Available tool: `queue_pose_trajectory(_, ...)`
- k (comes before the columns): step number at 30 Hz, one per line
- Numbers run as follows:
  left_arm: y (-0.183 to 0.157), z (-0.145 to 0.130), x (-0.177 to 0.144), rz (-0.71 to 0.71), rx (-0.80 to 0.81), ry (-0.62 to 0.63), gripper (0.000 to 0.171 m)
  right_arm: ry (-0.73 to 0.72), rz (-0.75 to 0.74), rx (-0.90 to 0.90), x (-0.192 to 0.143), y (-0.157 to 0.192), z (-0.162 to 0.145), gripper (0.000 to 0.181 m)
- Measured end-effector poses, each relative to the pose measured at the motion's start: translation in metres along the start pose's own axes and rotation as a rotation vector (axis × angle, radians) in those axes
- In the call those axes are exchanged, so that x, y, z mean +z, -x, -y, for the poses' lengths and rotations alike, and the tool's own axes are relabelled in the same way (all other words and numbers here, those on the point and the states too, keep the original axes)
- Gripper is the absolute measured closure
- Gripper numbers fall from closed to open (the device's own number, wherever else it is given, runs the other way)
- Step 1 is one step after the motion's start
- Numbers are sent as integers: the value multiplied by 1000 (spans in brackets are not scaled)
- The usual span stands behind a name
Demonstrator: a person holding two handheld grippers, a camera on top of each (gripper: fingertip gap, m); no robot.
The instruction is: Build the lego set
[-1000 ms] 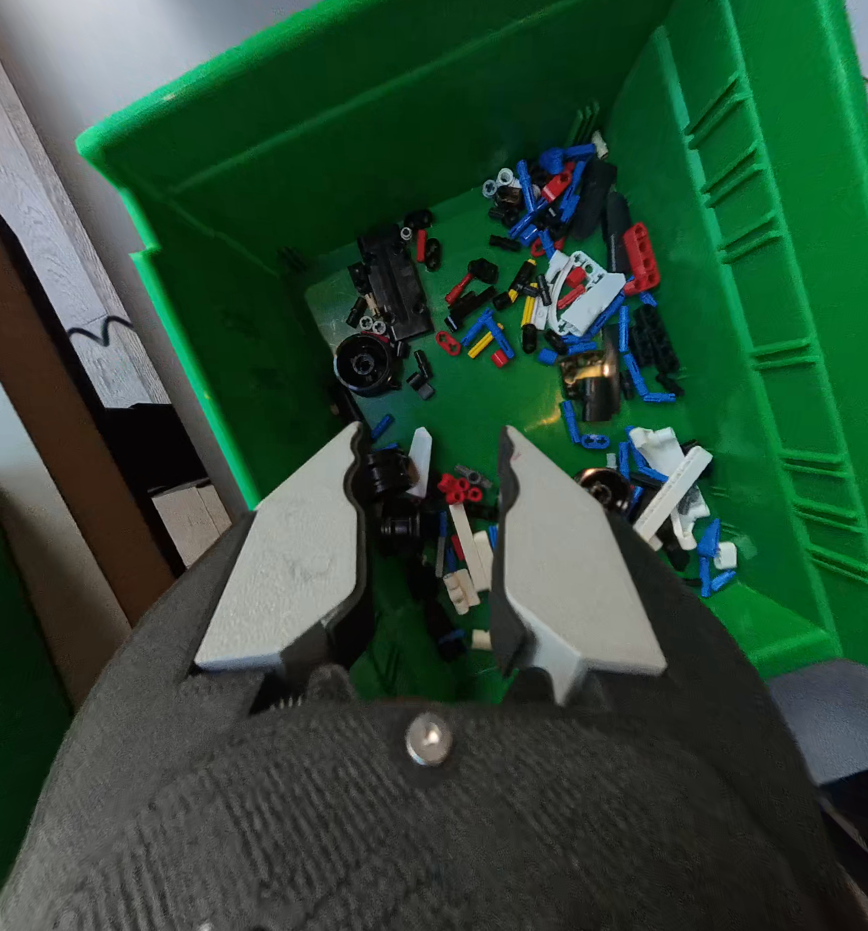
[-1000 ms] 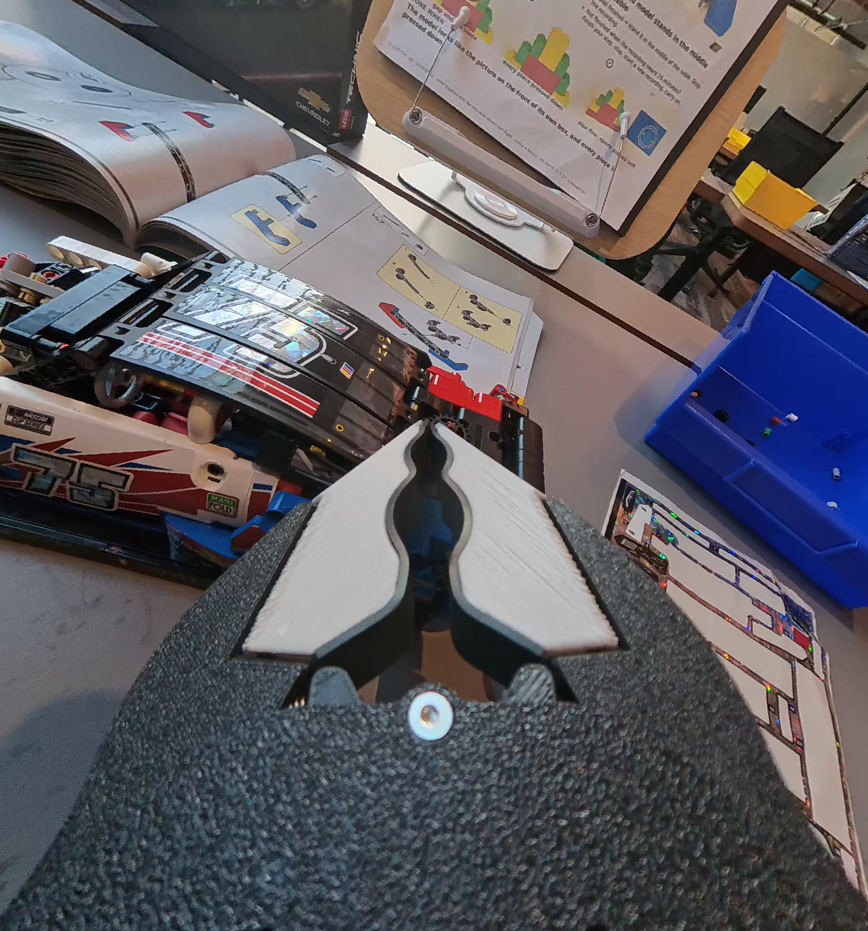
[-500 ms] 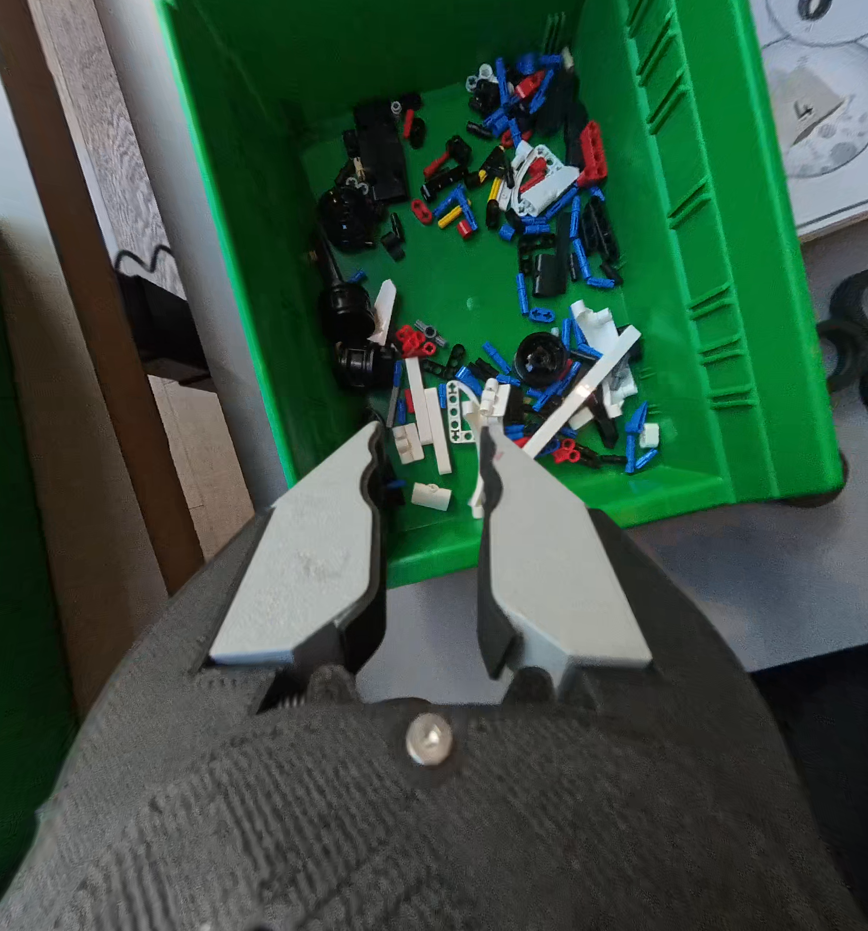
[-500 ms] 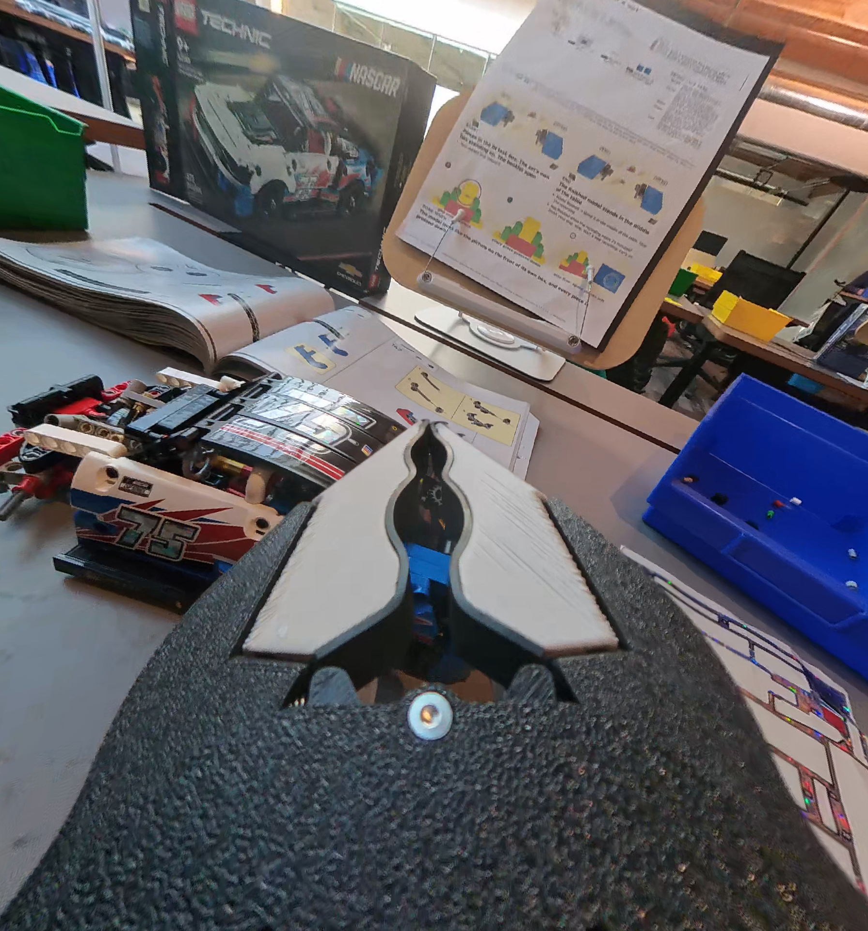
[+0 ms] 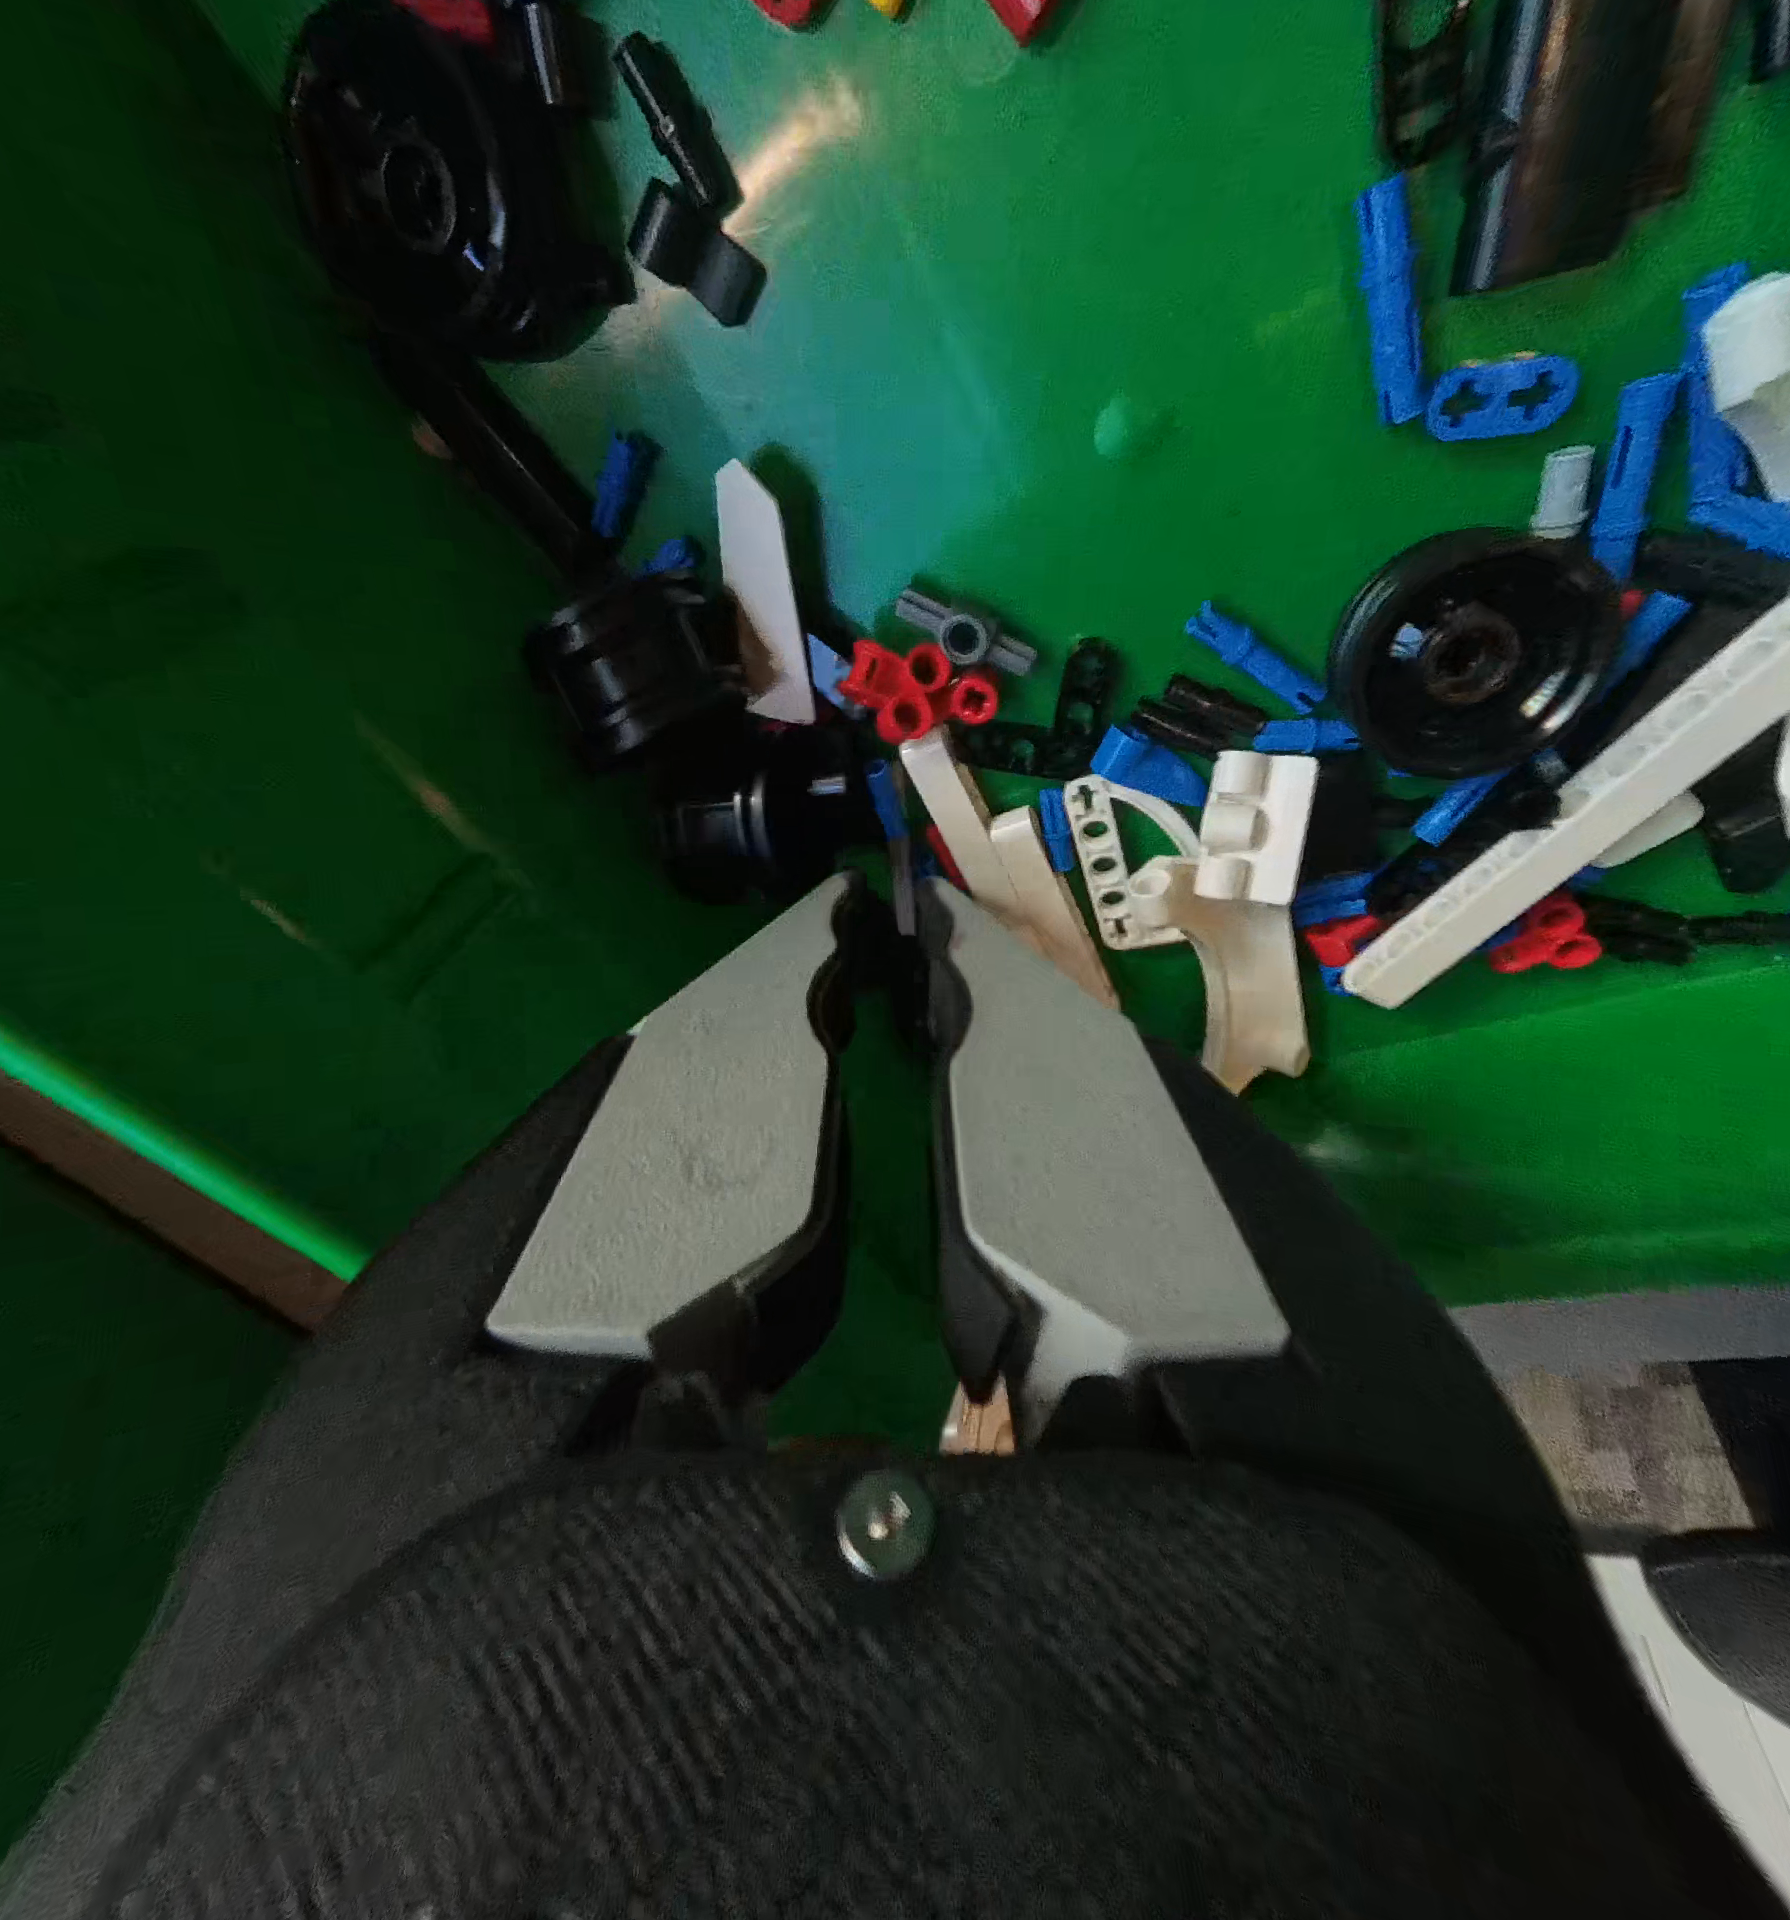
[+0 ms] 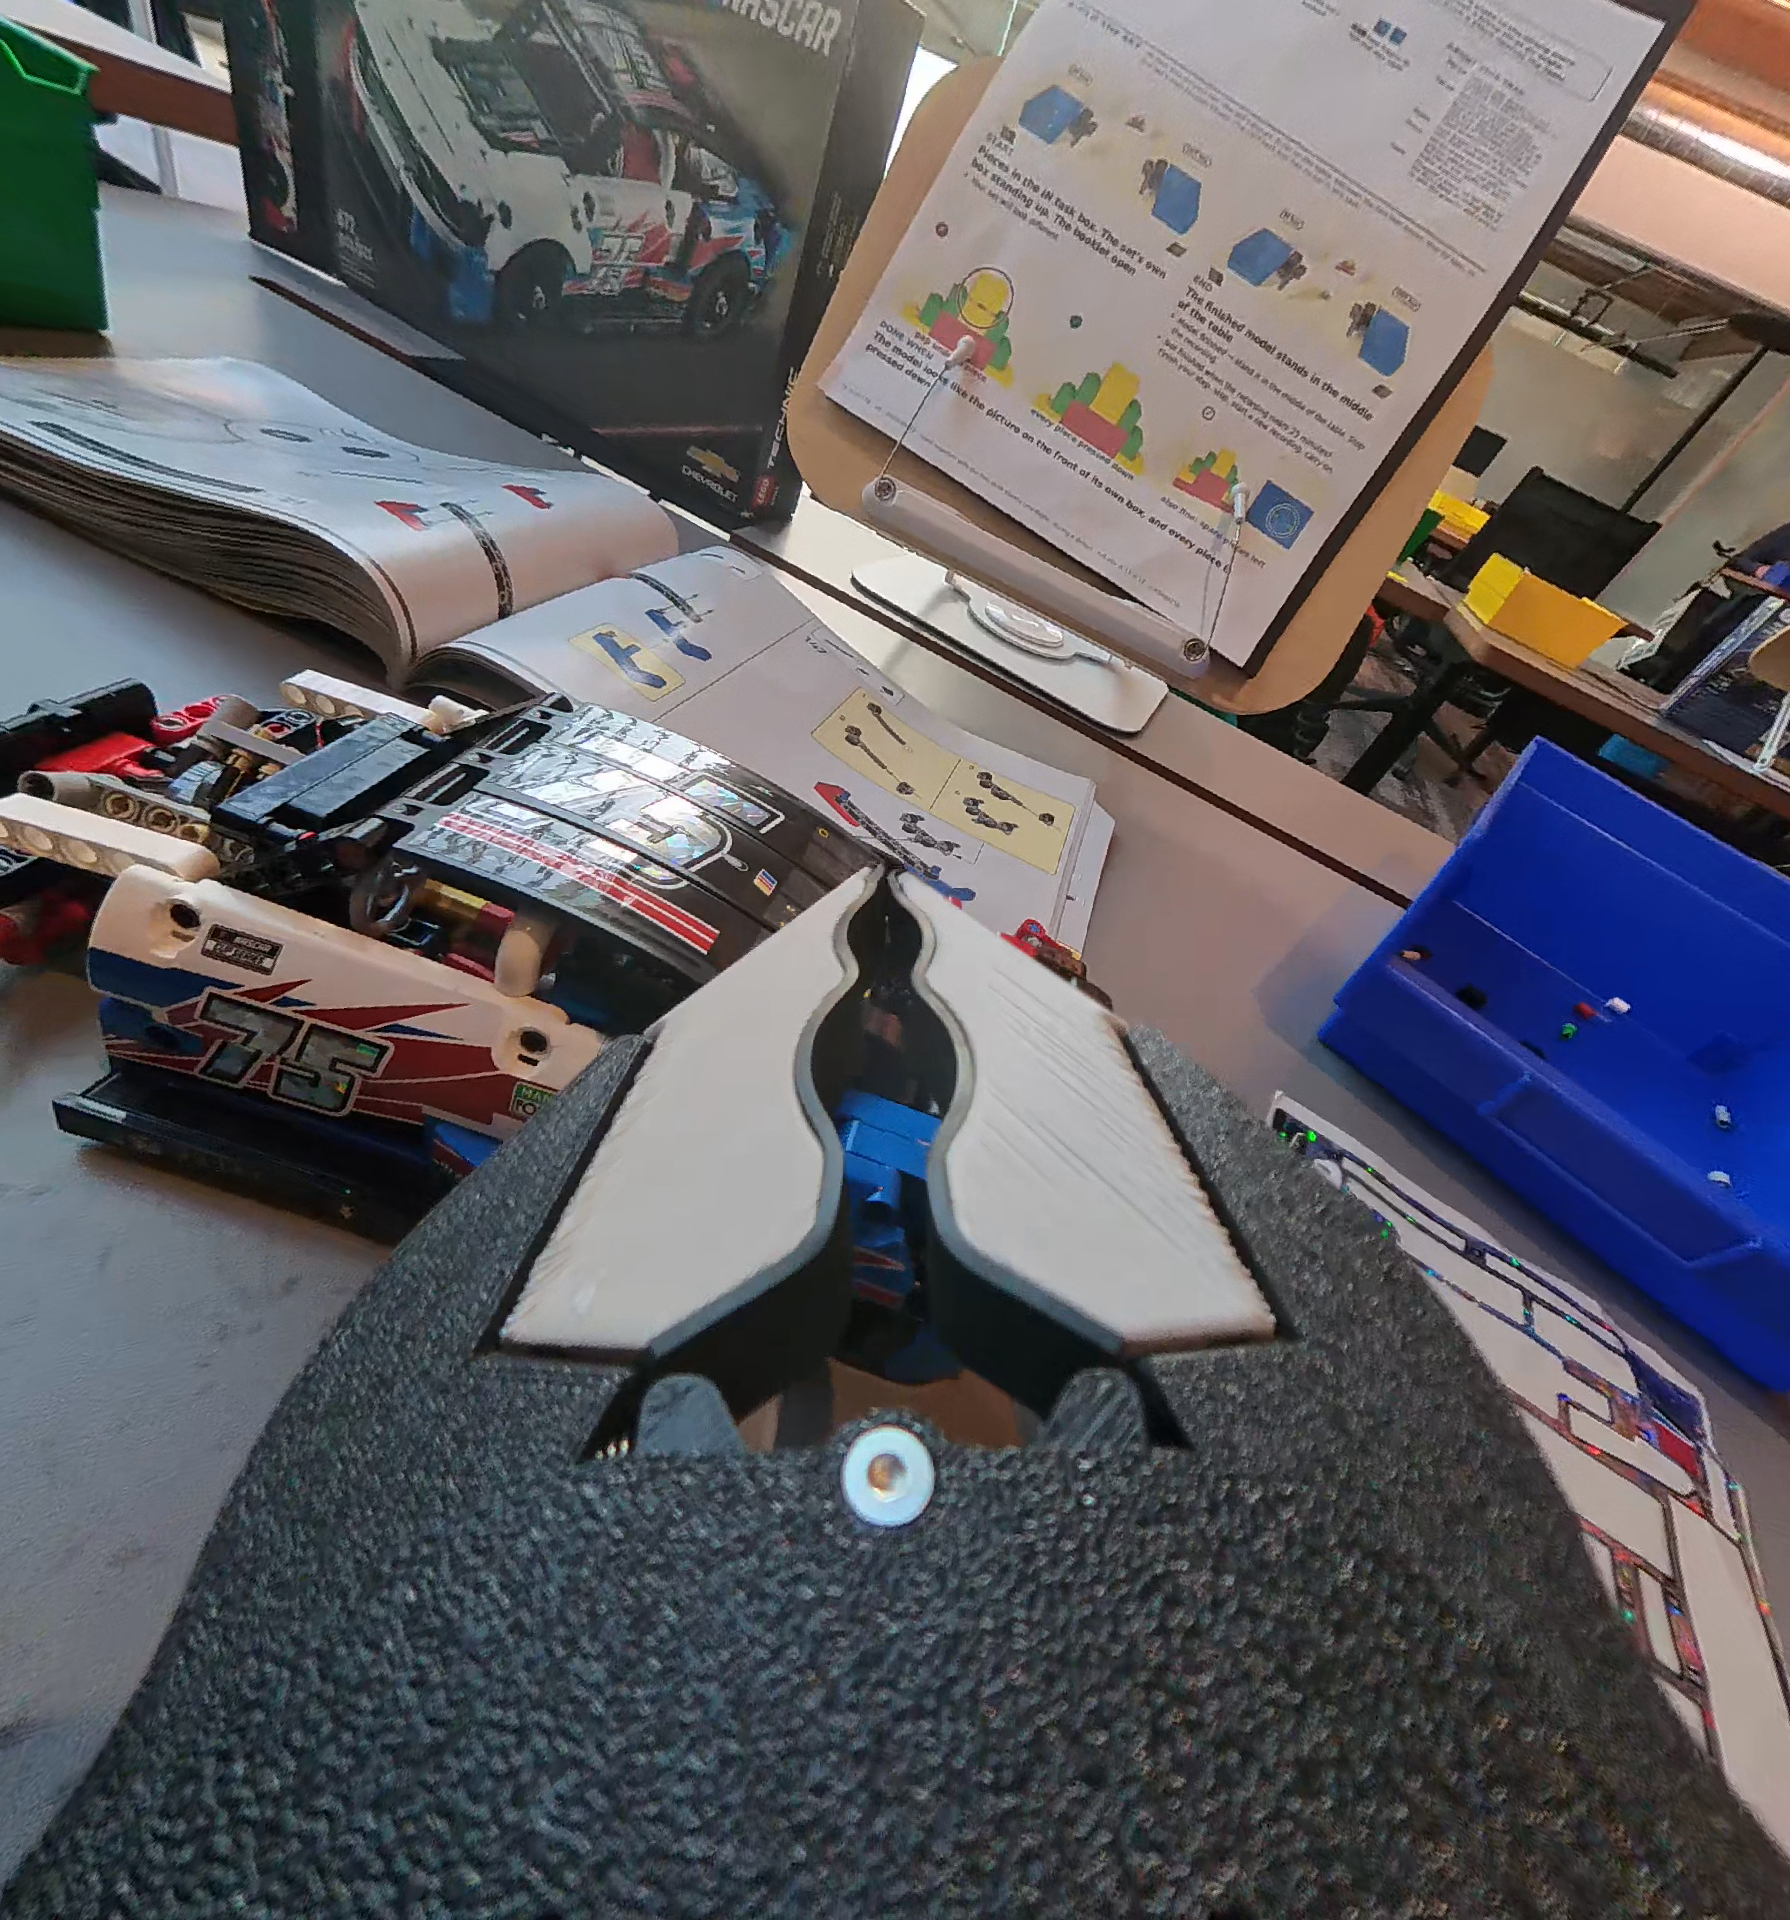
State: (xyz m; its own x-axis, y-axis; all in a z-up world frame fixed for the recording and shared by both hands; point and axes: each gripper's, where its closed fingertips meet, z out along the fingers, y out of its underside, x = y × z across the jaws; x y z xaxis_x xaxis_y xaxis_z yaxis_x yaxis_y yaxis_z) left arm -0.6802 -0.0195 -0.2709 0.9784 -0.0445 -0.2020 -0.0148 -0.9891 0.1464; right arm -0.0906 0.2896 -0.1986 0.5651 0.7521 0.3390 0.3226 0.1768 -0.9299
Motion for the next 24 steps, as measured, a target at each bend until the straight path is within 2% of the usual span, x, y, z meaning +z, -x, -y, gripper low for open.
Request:
queue_pose_trajectory(1,-4,0,4,-27,-4,16,162,3,5,3,0,1,-1,181)
queue_pose_trajectory(2,-4,-1,6,-39,-14,32,169,3,12,7,1,1,-1,181)
queue_pose_trajectory(4,-7,1,9,-75,-32,29,161,3,17,13,1,2,-1,181)
queue_pose_trajectory(9,-6,4,9,-123,-66,10,164,-4,19,20,0,1,0,181)
queue_pose_trajectory(17,-6,3,7,-141,-38,1,167,-17,24,16,-2,3,2,181)
queue_pose_trajectory(24,0,4,-4,-133,-67,-48,162,-27,35,12,-3,5,4,181)
